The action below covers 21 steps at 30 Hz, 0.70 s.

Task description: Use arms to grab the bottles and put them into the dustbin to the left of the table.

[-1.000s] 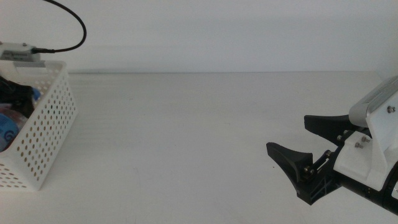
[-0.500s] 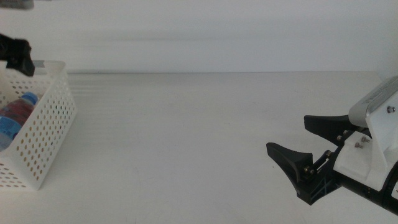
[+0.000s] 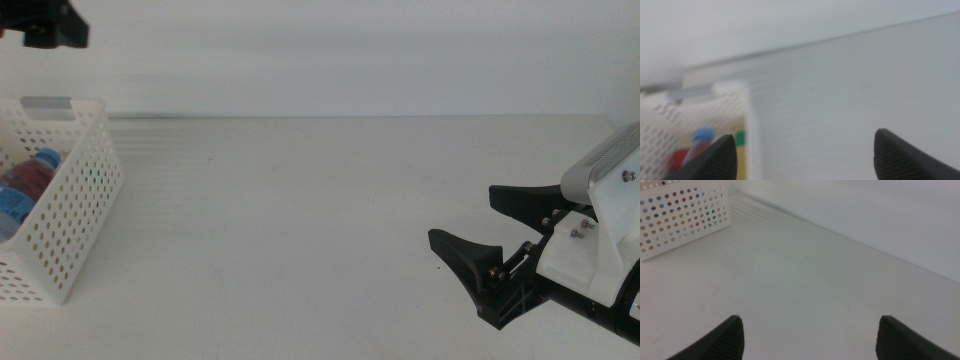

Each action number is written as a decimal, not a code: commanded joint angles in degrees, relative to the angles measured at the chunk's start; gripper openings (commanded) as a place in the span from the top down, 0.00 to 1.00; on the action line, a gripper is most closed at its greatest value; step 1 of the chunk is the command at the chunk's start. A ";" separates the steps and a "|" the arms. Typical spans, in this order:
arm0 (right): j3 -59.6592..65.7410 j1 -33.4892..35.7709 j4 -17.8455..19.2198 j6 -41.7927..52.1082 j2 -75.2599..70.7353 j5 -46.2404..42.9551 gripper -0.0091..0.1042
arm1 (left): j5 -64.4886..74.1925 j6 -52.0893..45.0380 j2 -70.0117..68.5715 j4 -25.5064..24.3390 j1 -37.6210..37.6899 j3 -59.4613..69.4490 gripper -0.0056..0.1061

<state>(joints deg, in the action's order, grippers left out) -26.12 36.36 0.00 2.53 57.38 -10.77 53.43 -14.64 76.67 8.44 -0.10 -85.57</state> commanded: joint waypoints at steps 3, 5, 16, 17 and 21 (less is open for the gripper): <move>-1.31 0.09 0.00 0.67 -0.67 -4.38 0.29 | -10.31 0.79 -6.71 2.57 4.69 4.36 0.14; -1.31 0.09 0.00 0.67 -0.67 -4.38 0.29 | -13.26 0.79 -8.90 2.57 6.84 7.46 0.14; -1.31 0.09 0.00 0.67 -0.67 -4.38 0.29 | -28.50 0.93 -19.19 2.67 13.31 24.76 0.14; -1.31 0.09 0.00 0.67 -0.67 -4.38 0.29 | -30.17 1.00 -19.84 2.86 13.31 26.10 0.14; -1.31 0.09 0.00 0.67 -0.67 -4.38 0.29 | -35.17 3.02 -21.42 3.23 13.31 29.61 0.14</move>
<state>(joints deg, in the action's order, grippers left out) -26.12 36.36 0.00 2.53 57.38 -10.77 24.92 -13.26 56.70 10.45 12.86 -55.36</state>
